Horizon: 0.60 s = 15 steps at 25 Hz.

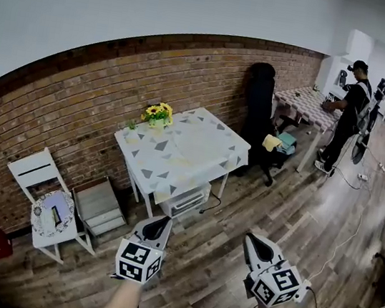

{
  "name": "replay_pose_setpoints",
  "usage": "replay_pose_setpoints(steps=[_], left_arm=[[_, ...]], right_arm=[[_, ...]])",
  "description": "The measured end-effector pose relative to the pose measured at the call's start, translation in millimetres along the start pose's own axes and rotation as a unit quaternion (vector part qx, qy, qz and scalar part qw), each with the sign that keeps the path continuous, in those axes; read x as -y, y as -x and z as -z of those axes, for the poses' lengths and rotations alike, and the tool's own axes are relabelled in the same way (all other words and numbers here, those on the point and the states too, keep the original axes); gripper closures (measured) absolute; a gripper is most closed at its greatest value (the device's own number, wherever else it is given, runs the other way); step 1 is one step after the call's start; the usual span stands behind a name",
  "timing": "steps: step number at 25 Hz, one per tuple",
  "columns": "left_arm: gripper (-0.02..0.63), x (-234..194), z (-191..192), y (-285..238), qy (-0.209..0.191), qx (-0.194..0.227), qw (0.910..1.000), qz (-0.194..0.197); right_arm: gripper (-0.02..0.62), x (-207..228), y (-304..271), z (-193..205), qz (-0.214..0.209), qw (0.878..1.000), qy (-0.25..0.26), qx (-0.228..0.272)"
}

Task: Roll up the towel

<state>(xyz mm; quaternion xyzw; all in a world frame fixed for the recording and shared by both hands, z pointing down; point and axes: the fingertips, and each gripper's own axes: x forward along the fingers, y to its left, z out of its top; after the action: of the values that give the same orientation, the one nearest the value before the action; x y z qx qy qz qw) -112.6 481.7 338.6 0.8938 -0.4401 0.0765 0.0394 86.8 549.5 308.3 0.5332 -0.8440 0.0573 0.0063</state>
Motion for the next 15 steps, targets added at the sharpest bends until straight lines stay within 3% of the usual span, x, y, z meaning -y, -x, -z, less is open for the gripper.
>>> replay_pose_setpoints(steps=[15], left_arm=[[0.584,97.5,3.5,-33.6,-0.017,-0.018,0.9992,0.03]], right_arm=[[0.581,52.3,55.1,13.0,0.007,0.999,-0.044,-0.003]])
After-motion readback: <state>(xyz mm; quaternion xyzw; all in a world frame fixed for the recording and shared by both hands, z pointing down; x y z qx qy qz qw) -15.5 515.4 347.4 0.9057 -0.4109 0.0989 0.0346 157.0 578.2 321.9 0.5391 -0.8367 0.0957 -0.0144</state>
